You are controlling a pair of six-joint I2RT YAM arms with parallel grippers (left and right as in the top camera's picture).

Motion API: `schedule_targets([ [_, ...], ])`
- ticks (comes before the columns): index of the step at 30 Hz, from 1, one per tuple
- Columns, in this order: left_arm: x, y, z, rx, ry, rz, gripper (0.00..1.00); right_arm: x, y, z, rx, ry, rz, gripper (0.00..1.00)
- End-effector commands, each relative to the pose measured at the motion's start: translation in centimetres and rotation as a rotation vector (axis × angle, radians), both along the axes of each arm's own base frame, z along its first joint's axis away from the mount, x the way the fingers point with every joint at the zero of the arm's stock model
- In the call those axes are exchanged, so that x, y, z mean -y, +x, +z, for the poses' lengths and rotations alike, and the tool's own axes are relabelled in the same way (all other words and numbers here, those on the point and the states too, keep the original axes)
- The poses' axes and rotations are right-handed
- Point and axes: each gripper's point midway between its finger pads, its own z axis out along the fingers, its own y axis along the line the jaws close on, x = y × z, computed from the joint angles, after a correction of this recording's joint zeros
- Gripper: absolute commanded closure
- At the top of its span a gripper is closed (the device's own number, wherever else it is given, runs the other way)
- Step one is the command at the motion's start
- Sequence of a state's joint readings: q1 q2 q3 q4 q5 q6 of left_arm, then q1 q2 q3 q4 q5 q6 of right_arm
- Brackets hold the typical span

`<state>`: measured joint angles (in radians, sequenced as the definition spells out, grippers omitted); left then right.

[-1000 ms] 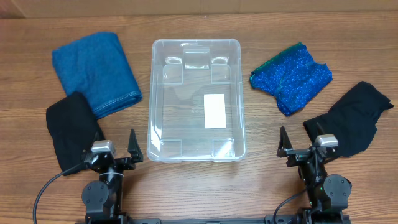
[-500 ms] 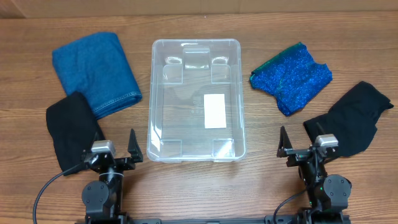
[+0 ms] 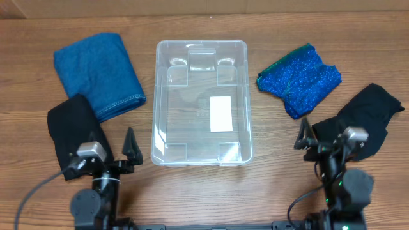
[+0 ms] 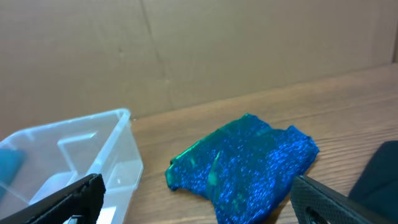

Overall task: Pack container
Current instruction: 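Reach the right gripper to the sparkly blue sequined cloth and grasp it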

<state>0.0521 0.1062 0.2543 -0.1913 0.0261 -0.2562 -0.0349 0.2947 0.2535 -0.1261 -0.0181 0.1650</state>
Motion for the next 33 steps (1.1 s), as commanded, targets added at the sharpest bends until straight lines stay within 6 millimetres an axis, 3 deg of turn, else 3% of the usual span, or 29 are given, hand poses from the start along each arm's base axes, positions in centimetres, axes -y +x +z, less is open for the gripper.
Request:
schedule_targets([
  [1,-0.2,0.7,3.1,-0.065,-0.012,0.011,0.00,1.1,2.1,3.2,-0.072,0.030,-0.050,0.00],
  [7,-0.5,4.1,2.7,-0.423,-0.024,0.015,0.00,2.1,8.7,2.9,-0.477,0.055,-0.041,0.00],
  [14,-0.3,6.5,1.0,-0.748,-0.045,0.002,0.00,4.6,13.9,-1.6,-0.844,0.261,0.042,0.00],
  [19,0.0,7.5,-0.5,-0.833,-0.059,-0.017,0.00,8.3,14.8,-8.2,-0.981,0.379,-0.015,0.00],
  [24,0.1,7.8,-0.9,-0.845,-0.064,-0.025,0.00,8.4,15.2,-14.6,-1.104,0.444,0.025,0.00],
  [28,0.1,7.7,-0.9,-0.845,-0.064,-0.025,0.00,7.8,15.8,-18.0,-1.141,0.498,0.056,0.00],
  [33,0.1,7.7,-0.9,-0.845,-0.064,-0.025,0.00,7.1,16.3,-20.2,-1.154,0.573,0.076,0.00],
])
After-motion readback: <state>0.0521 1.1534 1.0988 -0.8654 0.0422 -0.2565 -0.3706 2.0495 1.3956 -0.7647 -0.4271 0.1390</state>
